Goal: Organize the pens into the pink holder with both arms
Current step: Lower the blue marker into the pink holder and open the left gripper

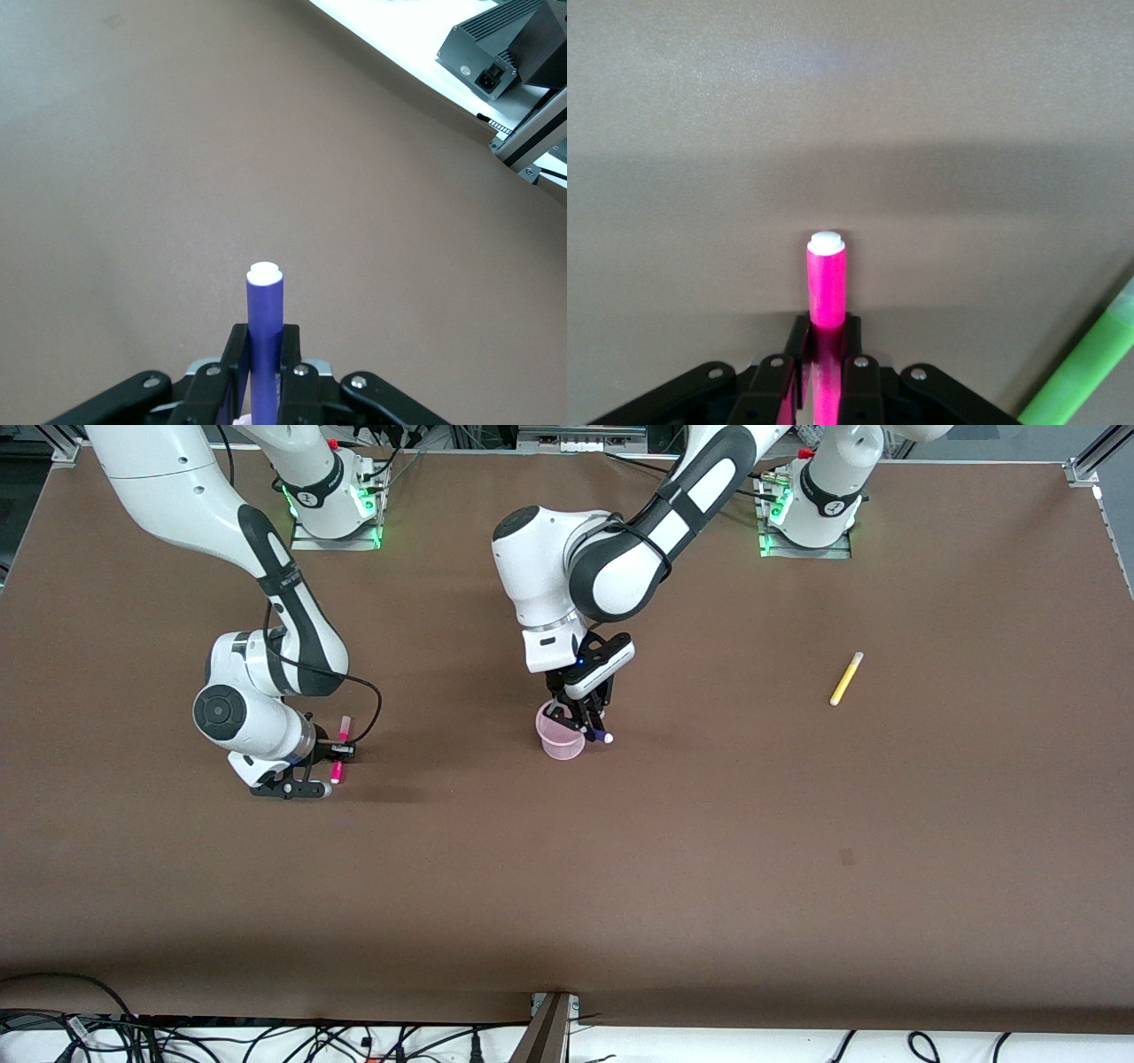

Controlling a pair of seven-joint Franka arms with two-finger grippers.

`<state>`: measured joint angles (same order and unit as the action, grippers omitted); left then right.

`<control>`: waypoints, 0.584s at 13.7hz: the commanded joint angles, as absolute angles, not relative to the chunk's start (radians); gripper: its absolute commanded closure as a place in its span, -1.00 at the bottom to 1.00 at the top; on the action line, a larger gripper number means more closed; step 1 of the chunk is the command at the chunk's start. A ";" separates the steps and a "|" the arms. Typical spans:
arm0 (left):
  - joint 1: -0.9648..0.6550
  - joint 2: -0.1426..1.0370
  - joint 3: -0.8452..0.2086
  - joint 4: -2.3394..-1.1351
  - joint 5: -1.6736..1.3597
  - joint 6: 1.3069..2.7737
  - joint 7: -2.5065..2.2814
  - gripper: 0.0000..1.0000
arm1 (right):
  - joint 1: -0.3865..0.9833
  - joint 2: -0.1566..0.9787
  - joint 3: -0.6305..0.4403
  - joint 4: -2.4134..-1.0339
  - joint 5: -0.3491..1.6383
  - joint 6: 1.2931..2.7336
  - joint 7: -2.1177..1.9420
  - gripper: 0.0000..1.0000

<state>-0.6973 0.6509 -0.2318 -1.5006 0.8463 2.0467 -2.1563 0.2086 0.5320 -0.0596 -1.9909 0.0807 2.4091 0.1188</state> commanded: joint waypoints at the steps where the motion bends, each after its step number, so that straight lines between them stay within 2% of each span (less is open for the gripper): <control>1: -0.721 0.683 -0.215 -1.463 0.888 2.025 -2.183 1.00 | 0.202 0.523 -0.051 -1.994 0.098 2.416 0.120 1.00; 8: -0.747 0.709 -0.212 -1.411 0.890 2.022 -2.206 1.00 | 0.202 0.522 -0.051 -1.996 0.098 2.413 0.115 1.00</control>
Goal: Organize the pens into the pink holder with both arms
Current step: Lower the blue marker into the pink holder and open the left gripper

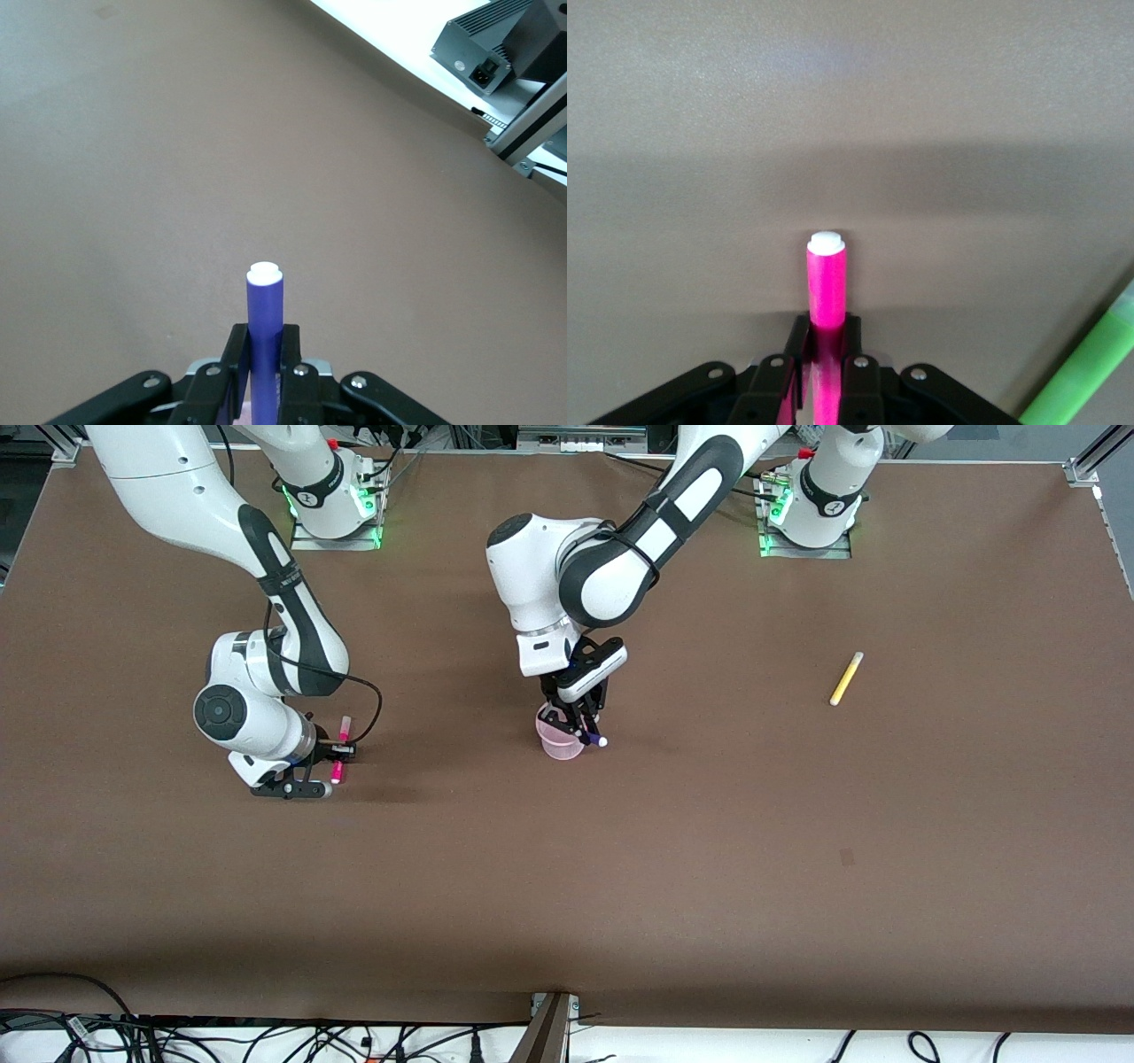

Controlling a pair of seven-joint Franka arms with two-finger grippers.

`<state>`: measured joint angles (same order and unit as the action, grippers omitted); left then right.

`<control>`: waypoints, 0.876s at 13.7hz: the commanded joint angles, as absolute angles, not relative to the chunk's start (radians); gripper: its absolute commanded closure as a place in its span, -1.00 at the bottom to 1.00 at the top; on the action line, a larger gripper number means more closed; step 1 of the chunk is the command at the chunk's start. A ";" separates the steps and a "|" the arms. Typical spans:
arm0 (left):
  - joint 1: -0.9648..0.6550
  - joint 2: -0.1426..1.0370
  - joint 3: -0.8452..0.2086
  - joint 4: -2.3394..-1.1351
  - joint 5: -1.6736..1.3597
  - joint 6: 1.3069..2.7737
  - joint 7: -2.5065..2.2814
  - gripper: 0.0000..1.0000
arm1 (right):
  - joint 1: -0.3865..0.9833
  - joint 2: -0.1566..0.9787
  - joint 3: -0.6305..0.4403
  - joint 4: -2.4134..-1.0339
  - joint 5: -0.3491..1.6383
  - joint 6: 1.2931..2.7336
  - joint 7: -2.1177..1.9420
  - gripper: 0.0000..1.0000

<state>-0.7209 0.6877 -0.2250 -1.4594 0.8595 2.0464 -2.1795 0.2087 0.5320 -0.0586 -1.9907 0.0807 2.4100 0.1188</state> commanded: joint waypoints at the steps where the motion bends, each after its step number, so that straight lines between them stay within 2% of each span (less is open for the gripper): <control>1: -0.747 0.709 -0.212 -1.411 0.890 2.016 -2.206 0.97 | 0.202 0.522 -0.051 -1.997 0.098 2.411 0.115 1.00; 7: -0.749 0.710 -0.212 -1.413 0.893 2.011 -2.206 0.95 | 0.202 0.522 -0.051 -1.996 0.100 2.410 0.115 1.00; 8: -0.749 0.712 -0.212 -1.413 0.891 2.011 -2.209 0.70 | 0.202 0.520 -0.051 -1.996 0.100 2.407 0.117 1.00; 10: -0.749 0.713 -0.212 -1.411 0.891 2.011 -2.220 0.46 | 0.202 0.520 -0.049 -1.994 0.100 2.407 0.117 1.00; 11: -0.749 0.713 -0.210 -1.411 0.891 2.011 -2.221 -0.20 | 0.204 0.520 -0.048 -1.994 0.098 2.407 0.118 1.00; 12: -0.749 0.713 -0.209 -1.411 0.893 2.011 -2.215 -0.99 | 0.206 0.520 -0.048 -1.994 0.098 2.407 0.117 1.00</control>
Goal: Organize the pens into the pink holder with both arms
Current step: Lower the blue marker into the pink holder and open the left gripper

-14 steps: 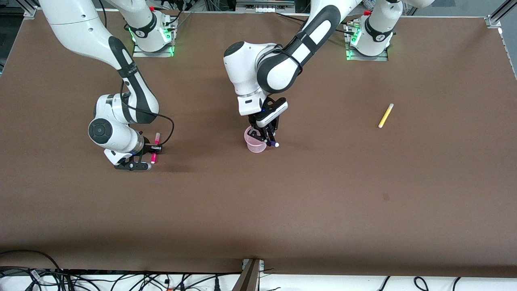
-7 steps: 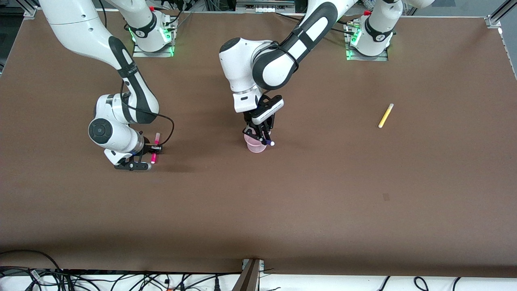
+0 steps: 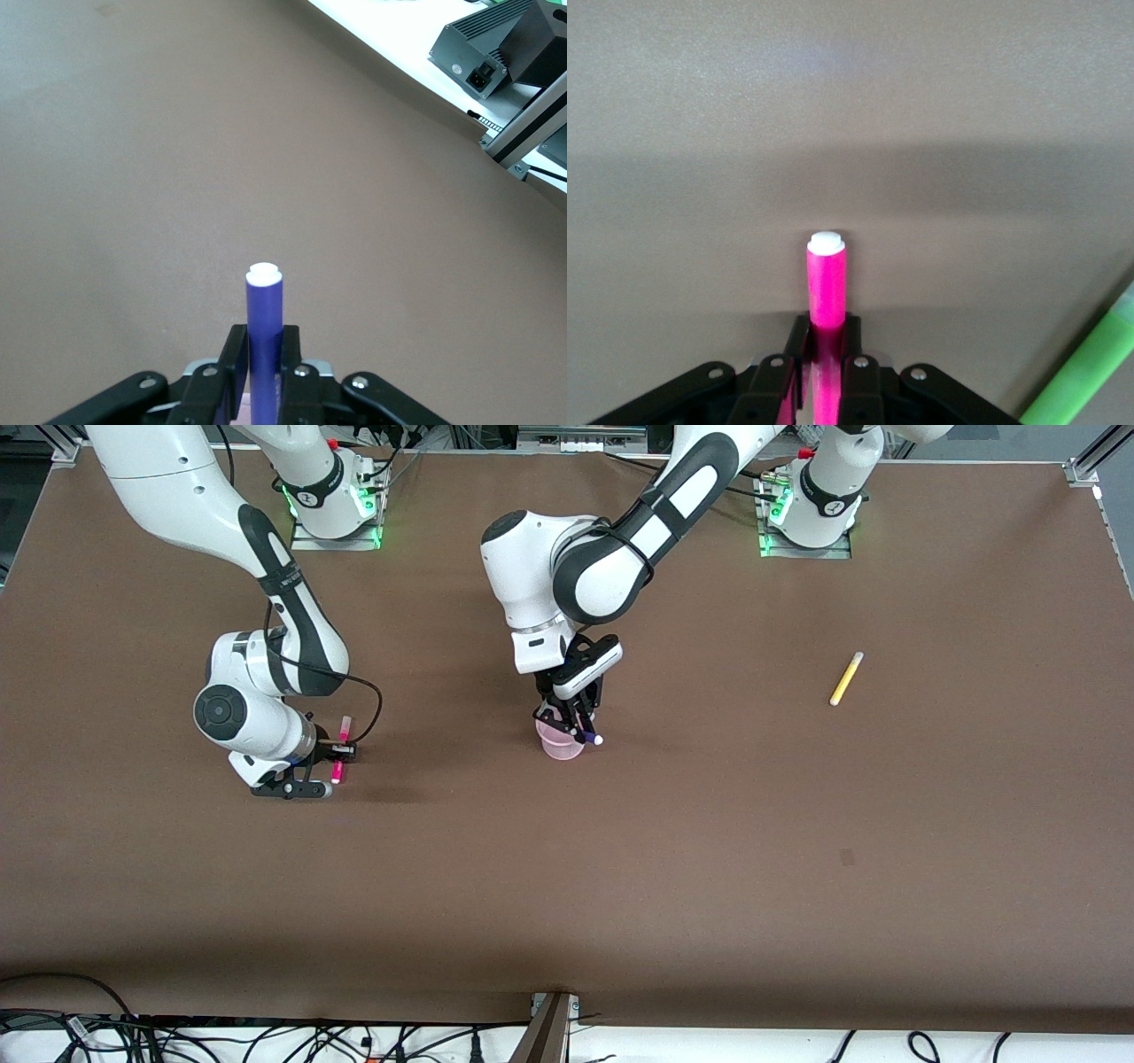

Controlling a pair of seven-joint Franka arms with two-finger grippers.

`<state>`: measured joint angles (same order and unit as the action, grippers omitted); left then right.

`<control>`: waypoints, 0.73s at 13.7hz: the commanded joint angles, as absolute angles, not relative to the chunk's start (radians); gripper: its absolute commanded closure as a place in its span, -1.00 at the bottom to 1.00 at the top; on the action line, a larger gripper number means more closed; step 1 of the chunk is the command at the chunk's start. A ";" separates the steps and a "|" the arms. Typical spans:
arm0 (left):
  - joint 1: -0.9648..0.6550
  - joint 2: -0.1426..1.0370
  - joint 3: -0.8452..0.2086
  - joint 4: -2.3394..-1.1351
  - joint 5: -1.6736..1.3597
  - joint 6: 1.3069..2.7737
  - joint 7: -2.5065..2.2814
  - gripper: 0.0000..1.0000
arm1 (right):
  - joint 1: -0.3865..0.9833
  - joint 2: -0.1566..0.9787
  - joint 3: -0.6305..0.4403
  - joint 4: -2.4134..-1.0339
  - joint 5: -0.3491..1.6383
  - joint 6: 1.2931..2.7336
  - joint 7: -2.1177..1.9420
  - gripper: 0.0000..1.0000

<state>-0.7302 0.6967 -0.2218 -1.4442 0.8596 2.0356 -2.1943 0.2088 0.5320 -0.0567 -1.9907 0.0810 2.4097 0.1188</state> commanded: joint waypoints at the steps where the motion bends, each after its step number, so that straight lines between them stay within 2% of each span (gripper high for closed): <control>1: -0.749 0.709 -0.204 -1.411 0.894 2.010 -2.214 -1.00 | 0.207 0.520 -0.048 -1.990 0.098 2.407 0.117 1.00; 5: -0.733 0.693 -0.199 -1.405 0.890 2.008 -2.151 -1.00 | 0.219 0.522 -0.048 -1.976 0.098 2.405 0.120 1.00; 10: -0.566 0.560 -0.213 -1.407 0.686 2.003 -1.814 -1.00 | 0.241 0.506 -0.046 -1.948 0.097 2.399 0.112 1.00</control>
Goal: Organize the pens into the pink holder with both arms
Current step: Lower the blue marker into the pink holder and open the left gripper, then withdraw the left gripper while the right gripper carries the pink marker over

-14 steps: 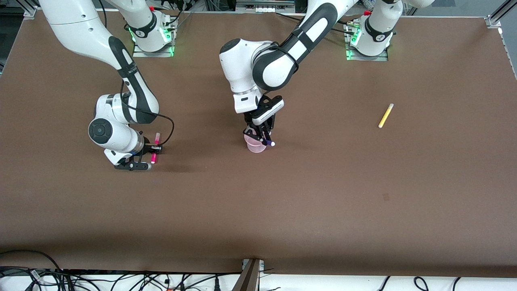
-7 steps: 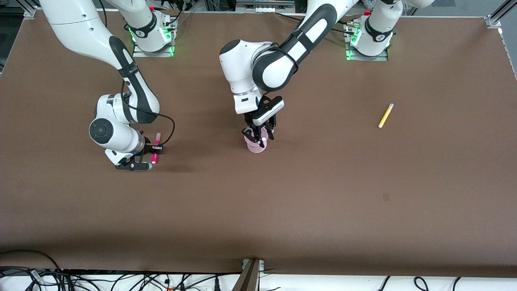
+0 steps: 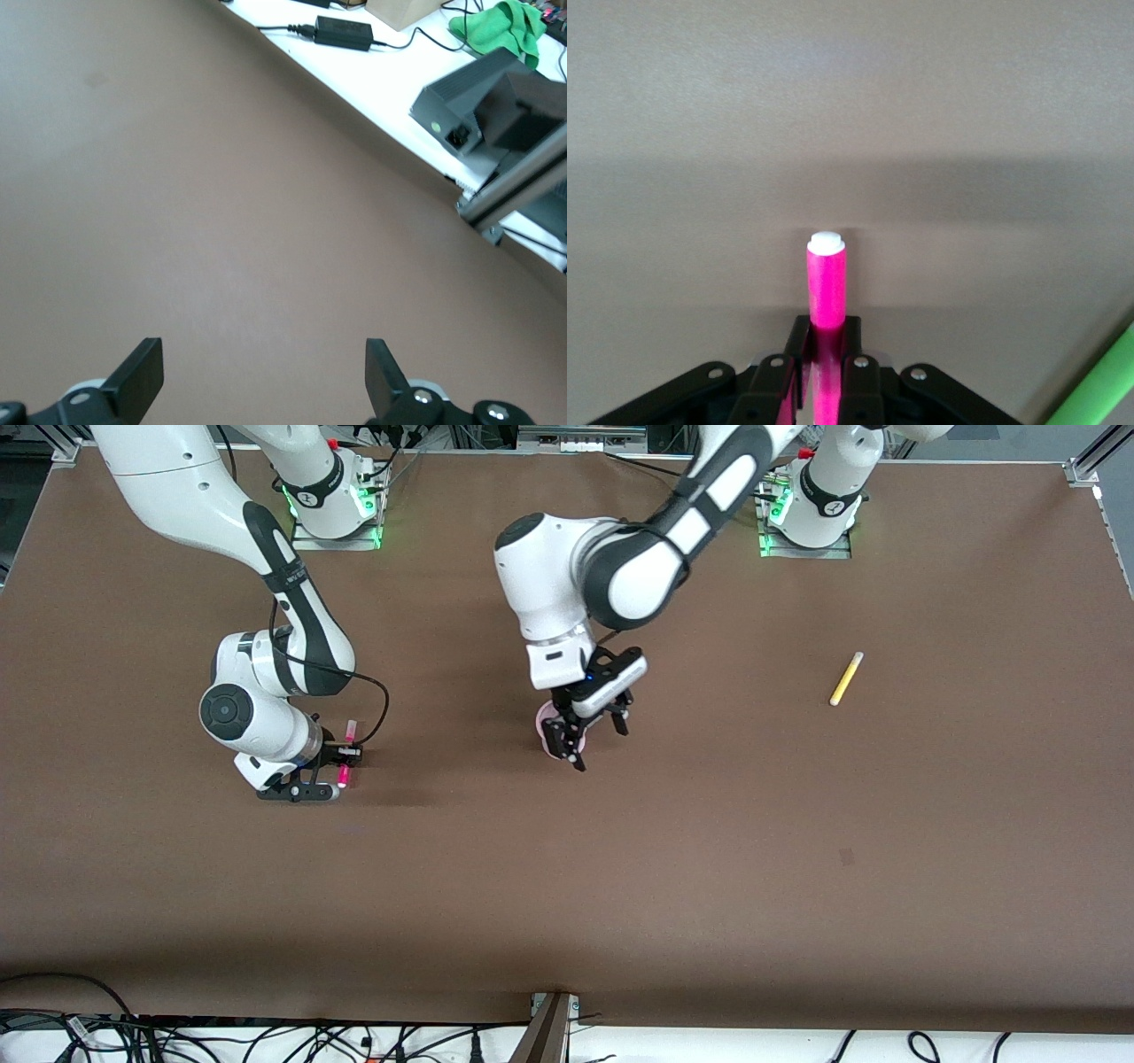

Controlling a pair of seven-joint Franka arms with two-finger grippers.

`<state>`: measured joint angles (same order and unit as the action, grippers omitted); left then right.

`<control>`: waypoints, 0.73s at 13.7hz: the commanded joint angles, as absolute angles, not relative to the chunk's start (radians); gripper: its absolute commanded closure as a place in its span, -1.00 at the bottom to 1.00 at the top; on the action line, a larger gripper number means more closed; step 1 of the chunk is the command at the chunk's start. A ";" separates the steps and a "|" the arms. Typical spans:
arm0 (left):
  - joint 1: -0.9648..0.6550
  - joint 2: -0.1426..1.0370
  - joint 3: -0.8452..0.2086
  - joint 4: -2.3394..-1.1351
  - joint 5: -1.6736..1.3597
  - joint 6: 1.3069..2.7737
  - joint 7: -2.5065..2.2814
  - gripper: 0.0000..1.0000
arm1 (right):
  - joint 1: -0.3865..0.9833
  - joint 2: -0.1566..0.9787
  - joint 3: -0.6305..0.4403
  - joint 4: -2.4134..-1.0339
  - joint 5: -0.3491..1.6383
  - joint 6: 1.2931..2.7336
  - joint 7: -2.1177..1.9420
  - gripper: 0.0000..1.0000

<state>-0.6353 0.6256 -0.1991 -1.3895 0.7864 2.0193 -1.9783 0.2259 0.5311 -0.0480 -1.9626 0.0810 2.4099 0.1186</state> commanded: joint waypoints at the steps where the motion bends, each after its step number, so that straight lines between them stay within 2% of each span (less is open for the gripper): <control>1: -0.531 0.531 -0.213 -1.407 0.626 1.997 -1.719 -1.00 | 0.262 0.494 -0.046 -1.928 0.095 2.389 0.109 1.00; 5: -0.359 0.411 -0.215 -1.407 0.378 1.899 -1.279 -1.00 | 0.348 0.411 -0.048 -1.850 0.089 2.283 0.123 1.00; 8: -0.192 0.342 -0.215 -1.407 0.189 1.830 -0.874 -1.00 | 0.458 0.376 -0.049 -1.798 0.072 2.284 0.155 1.00; 10: -0.111 0.319 -0.216 -1.407 0.147 1.780 -0.696 -1.00 | 0.584 0.373 -0.048 -1.776 -0.032 2.319 0.294 1.00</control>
<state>-0.1838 0.3566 -0.1982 -1.3845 0.2023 1.8221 -0.8654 0.4684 0.3738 -0.0374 -1.7953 0.0510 2.3007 0.1768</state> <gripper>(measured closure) 0.000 0.833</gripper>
